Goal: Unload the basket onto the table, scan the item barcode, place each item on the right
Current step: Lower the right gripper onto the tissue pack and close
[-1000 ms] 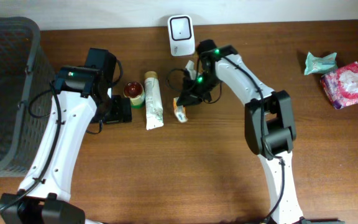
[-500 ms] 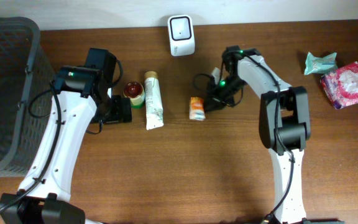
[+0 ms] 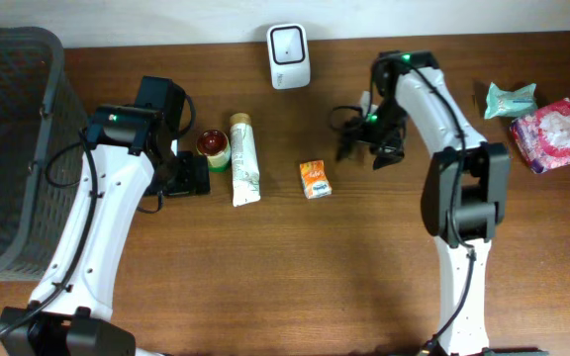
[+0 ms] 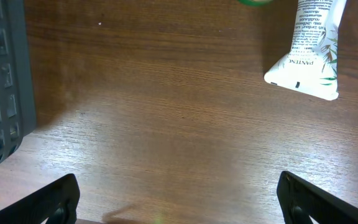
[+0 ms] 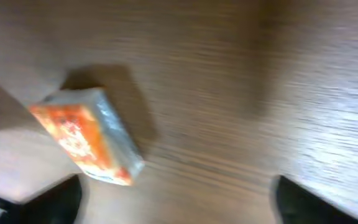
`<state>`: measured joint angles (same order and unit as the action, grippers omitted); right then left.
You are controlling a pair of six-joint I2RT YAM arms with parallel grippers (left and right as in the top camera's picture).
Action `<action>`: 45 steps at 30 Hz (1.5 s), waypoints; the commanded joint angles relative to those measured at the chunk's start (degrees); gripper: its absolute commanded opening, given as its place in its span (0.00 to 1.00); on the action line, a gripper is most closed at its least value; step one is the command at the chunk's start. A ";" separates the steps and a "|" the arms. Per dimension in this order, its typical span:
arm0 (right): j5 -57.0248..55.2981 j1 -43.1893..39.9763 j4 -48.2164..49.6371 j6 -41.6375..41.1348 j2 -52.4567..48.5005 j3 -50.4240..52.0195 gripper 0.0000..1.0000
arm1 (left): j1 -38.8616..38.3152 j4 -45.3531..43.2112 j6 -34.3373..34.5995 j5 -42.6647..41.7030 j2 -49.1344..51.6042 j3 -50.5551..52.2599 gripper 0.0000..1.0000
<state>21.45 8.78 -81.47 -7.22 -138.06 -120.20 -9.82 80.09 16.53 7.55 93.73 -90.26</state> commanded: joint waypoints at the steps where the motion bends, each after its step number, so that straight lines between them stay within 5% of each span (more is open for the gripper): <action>1: 0.13 3.37 1.81 3.08 1.95 -0.66 0.99 | 0.15 0.04 0.57 0.44 -0.85 0.22 0.99; 6: -1.16 6.29 1.75 8.94 1.95 0.15 0.99 | 0.15 0.04 0.57 0.42 -0.85 0.22 0.99; 7: -1.16 6.49 1.90 9.05 1.92 0.61 0.92 | 0.15 0.04 0.57 0.44 -0.85 0.22 0.99; 8: -1.14 6.60 2.29 9.97 1.92 1.33 0.75 | 0.13 0.04 0.57 0.44 -0.85 0.22 0.99; 12: -1.07 6.62 3.04 10.03 1.81 2.60 0.57 | 0.15 0.04 0.57 0.44 -0.85 0.22 0.99; 45: 6.23 6.64 8.39 9.94 1.73 7.85 0.57 | 0.15 0.04 0.57 0.44 -0.85 0.22 0.99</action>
<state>24.01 15.22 -75.02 2.20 -137.95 -116.01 -9.82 80.09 16.53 7.57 93.73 -90.26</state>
